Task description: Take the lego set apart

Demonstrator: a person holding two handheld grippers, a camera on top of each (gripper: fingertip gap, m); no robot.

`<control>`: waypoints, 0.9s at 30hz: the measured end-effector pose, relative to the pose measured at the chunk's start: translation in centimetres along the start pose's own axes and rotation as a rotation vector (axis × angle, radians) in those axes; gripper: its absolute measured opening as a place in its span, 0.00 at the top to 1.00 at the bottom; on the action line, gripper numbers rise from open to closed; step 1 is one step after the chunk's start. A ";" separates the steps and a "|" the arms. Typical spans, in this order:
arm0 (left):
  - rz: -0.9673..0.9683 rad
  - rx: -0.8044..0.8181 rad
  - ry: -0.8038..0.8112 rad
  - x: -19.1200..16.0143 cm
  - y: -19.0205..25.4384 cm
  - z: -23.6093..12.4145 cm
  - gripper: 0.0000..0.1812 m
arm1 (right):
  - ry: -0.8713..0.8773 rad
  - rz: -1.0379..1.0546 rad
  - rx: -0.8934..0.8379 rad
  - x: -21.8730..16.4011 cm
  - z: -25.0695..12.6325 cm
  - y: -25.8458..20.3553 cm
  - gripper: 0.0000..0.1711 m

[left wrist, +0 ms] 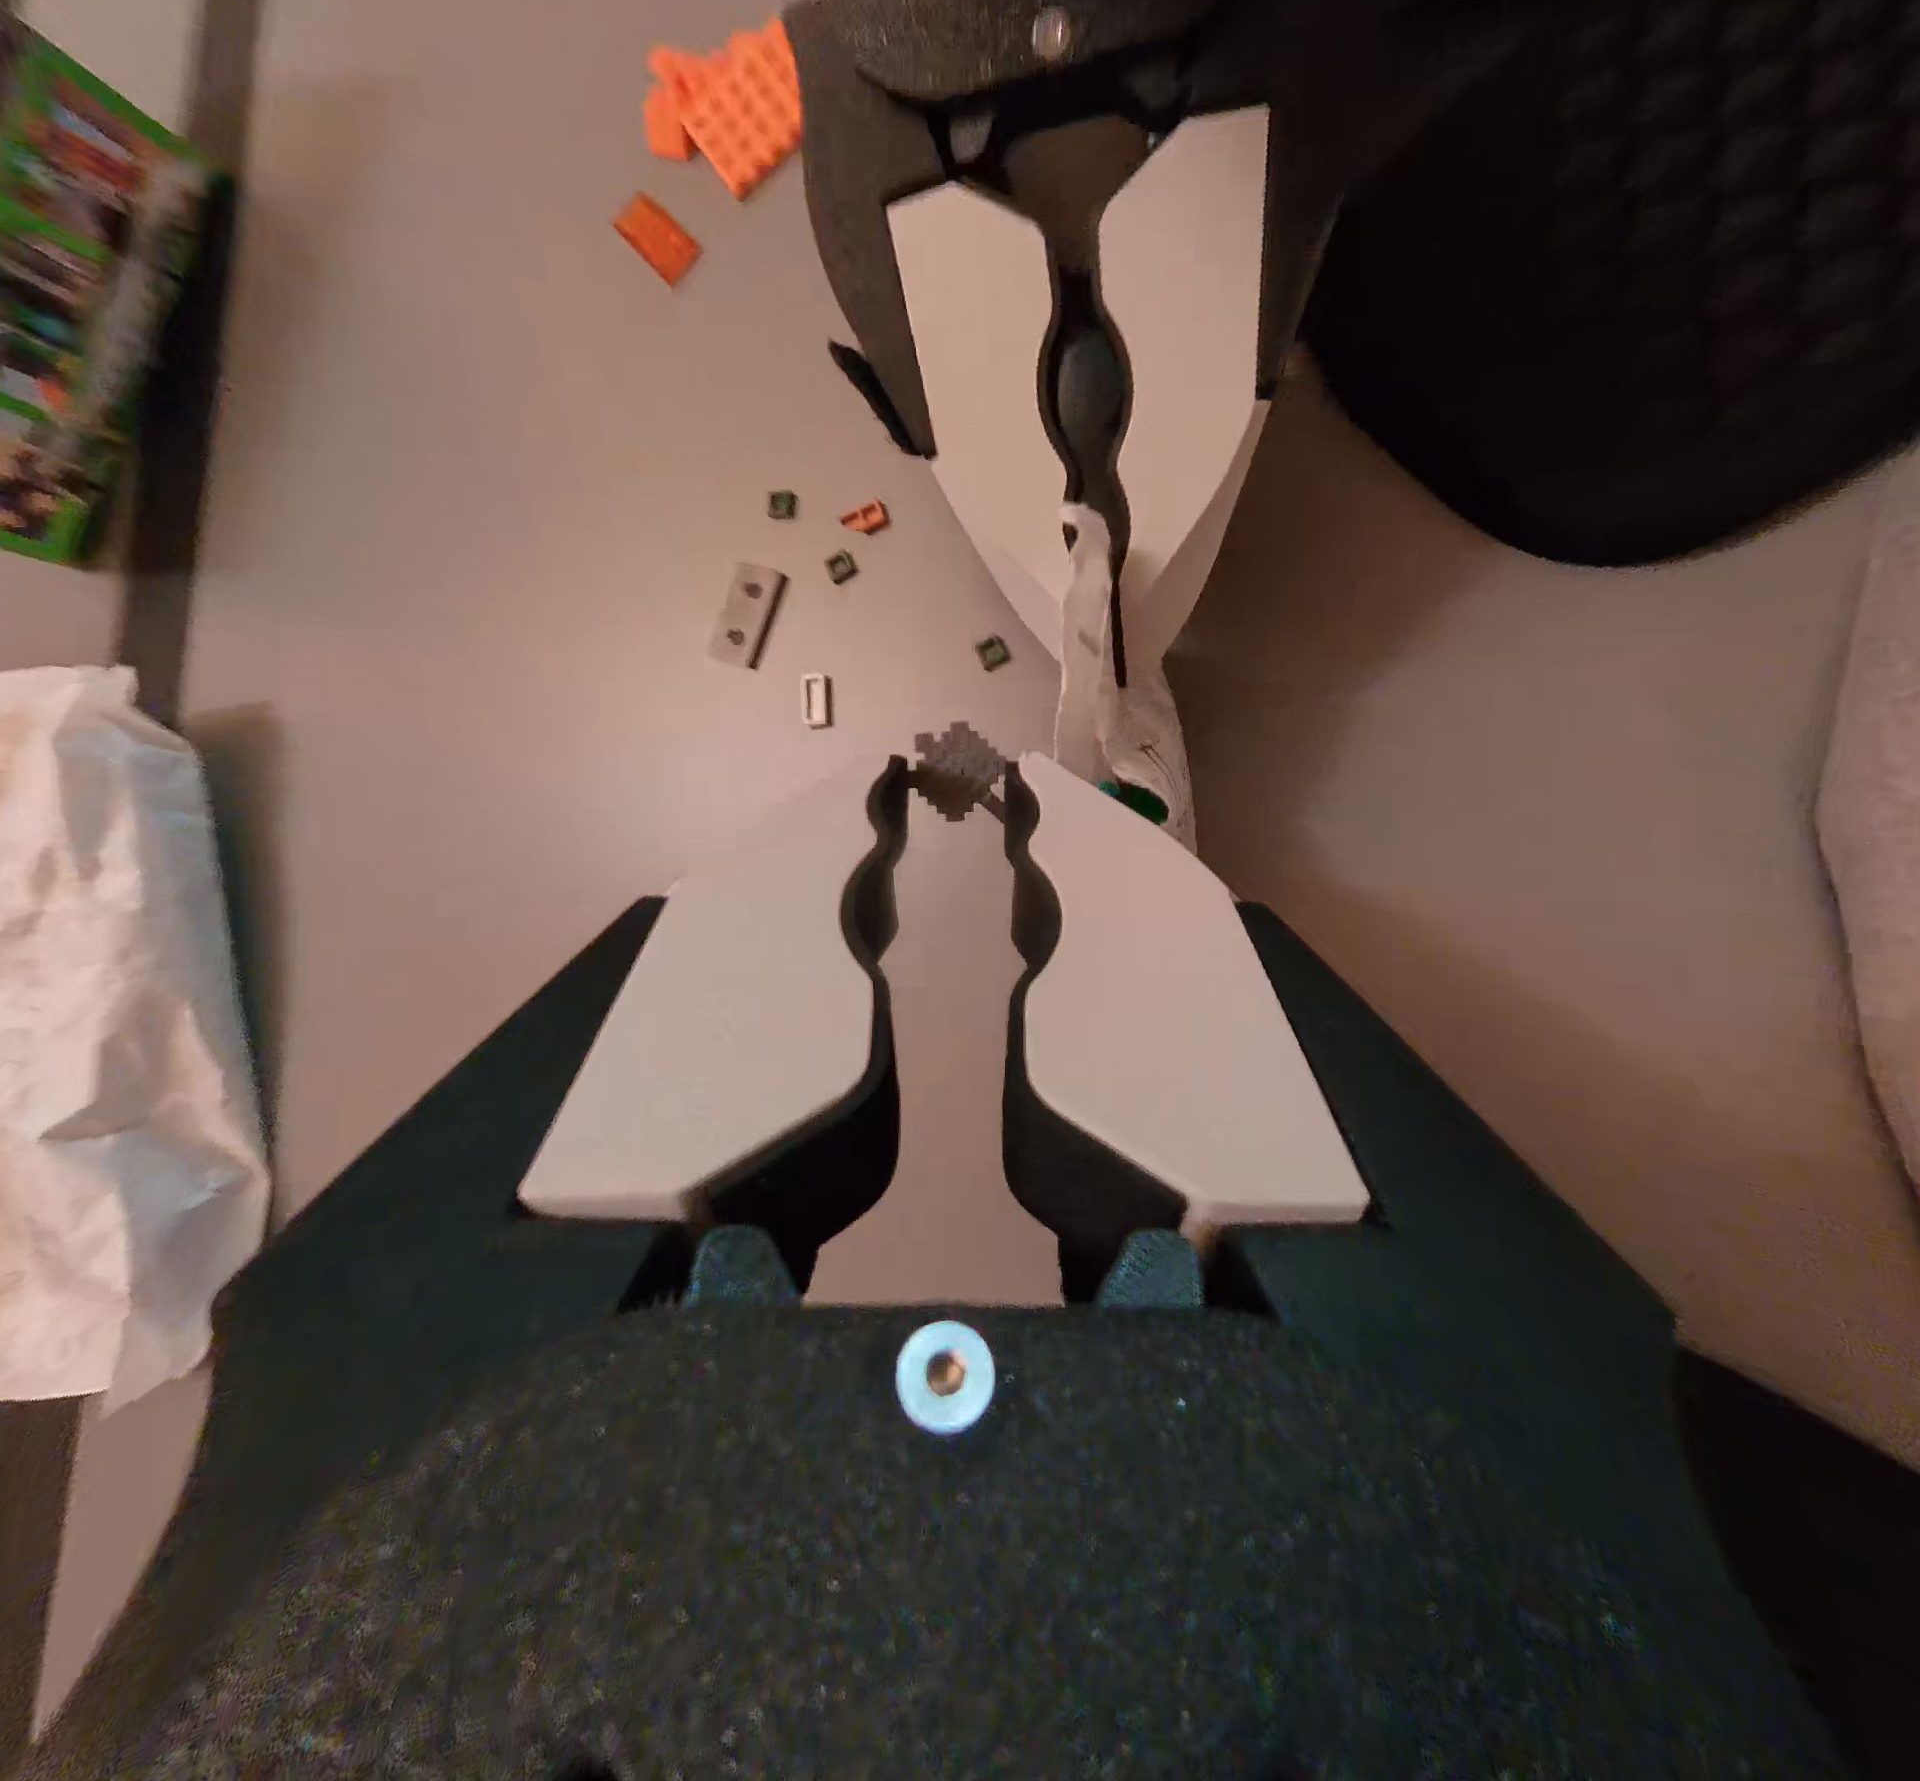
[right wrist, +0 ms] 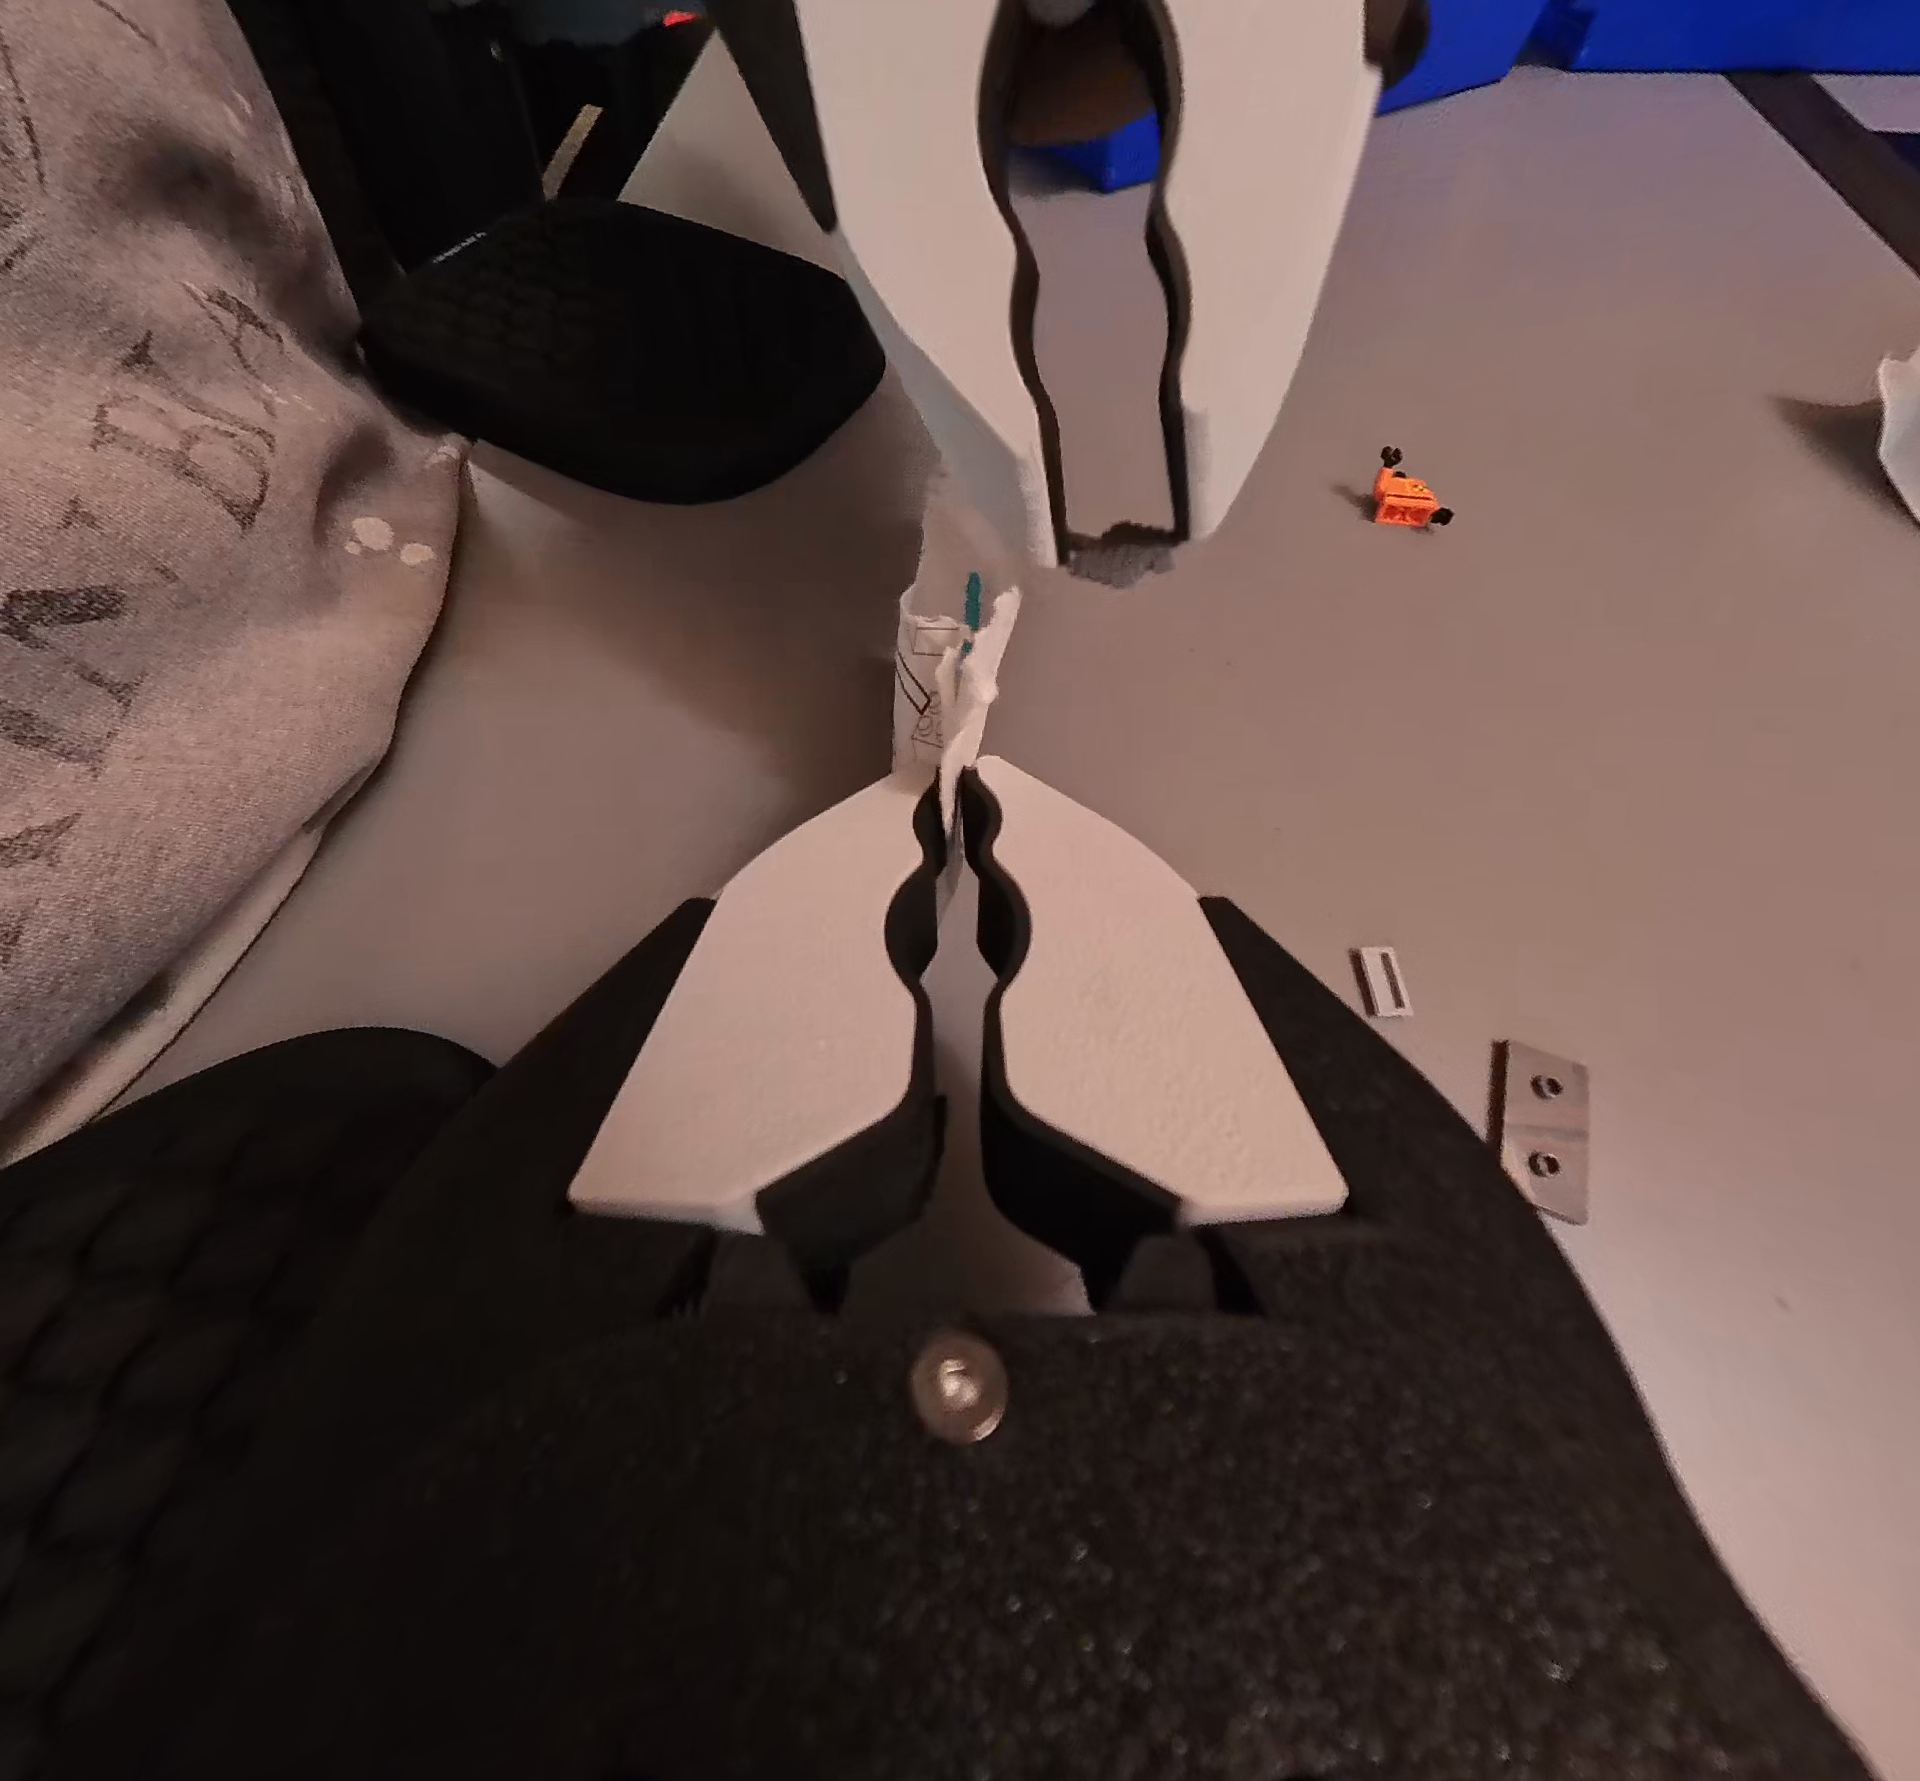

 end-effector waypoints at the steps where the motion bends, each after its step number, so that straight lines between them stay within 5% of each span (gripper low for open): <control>1: 0.011 0.030 0.032 0.4 0.0 -0.4 0.90 | 0.002 0.006 0.002 0.0 0.0 0.1 0.99; 7: 0.068 0.074 0.134 0.9 1.2 -1.2 0.90 | 0.009 0.032 0.001 0.0 0.1 0.4 0.99; 20: 0.355 0.286 0.084 -0.8 2.0 0.5 0.90 | 0.024 0.056 0.010 0.0 0.0 0.5 0.99; 27: 0.236 0.199 0.128 -0.5 2.3 -0.2 0.84 | 0.025 0.056 0.019 0.1 0.1 0.4 0.98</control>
Point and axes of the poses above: each gripper's, where its closed fingertips meet, z out along the fingers, x out of its top, y = z × x across the jaws, the point moved 1 cm from there along -z, back along the fingers, and after that the axes turned 5 degrees about z, right-handed, at the moved point
